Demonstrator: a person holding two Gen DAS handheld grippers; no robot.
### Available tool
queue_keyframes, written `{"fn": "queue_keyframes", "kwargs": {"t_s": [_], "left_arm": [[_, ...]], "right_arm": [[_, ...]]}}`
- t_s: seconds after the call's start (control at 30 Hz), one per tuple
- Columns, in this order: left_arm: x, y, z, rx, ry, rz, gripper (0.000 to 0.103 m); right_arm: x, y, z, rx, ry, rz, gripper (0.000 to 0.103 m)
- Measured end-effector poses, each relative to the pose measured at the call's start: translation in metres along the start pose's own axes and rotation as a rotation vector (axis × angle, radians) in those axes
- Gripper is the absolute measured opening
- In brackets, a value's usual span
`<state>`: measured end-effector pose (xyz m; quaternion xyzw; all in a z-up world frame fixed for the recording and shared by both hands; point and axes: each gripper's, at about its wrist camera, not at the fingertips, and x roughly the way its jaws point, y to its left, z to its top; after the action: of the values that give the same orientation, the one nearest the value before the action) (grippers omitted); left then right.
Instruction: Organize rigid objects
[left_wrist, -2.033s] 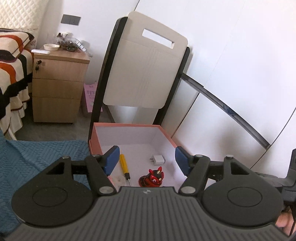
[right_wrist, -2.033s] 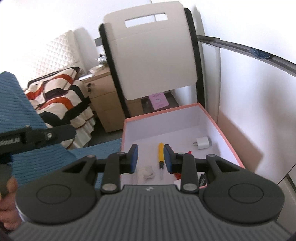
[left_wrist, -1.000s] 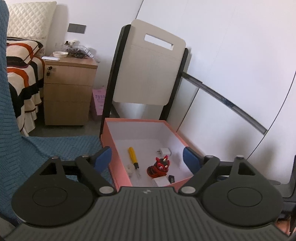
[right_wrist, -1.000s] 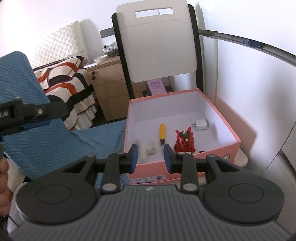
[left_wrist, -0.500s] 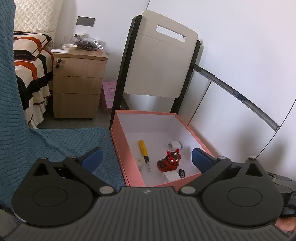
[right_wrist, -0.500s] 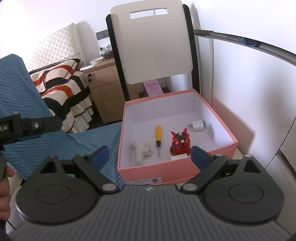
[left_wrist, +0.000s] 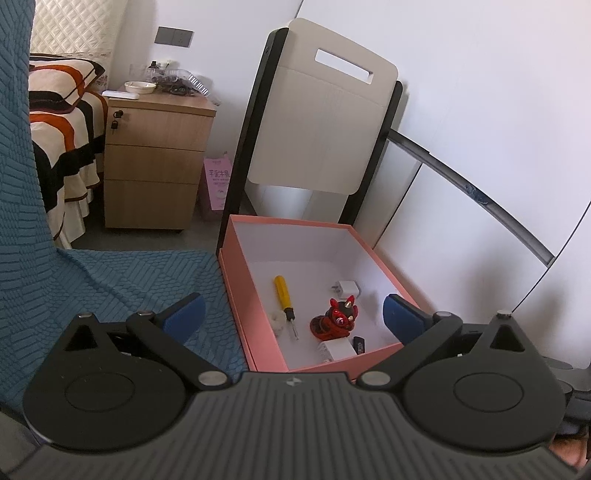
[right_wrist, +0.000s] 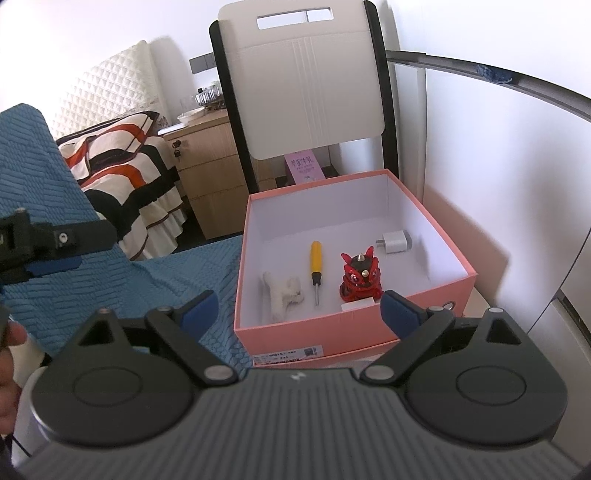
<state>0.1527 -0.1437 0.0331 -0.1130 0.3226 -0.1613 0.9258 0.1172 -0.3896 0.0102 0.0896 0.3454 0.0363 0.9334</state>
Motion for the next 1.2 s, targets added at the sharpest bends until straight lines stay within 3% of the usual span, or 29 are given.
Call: {"fn": "queue_keyframes", "kwargs": {"t_s": [0.67, 1.2], "left_arm": [[-0.0033, -0.0061, 0.0011, 0.025, -0.003, 0.050, 0.103], [-0.0027, 0.0005, -0.0006, -0.001, -0.003, 0.021, 0.103]], "right_arm": [[0.0036, -0.0012, -0.0008, -0.006, 0.009, -0.015, 0.096], [0.0035, -0.0021, -0.0058, -0.004, 0.016, -0.016, 0.096]]}}
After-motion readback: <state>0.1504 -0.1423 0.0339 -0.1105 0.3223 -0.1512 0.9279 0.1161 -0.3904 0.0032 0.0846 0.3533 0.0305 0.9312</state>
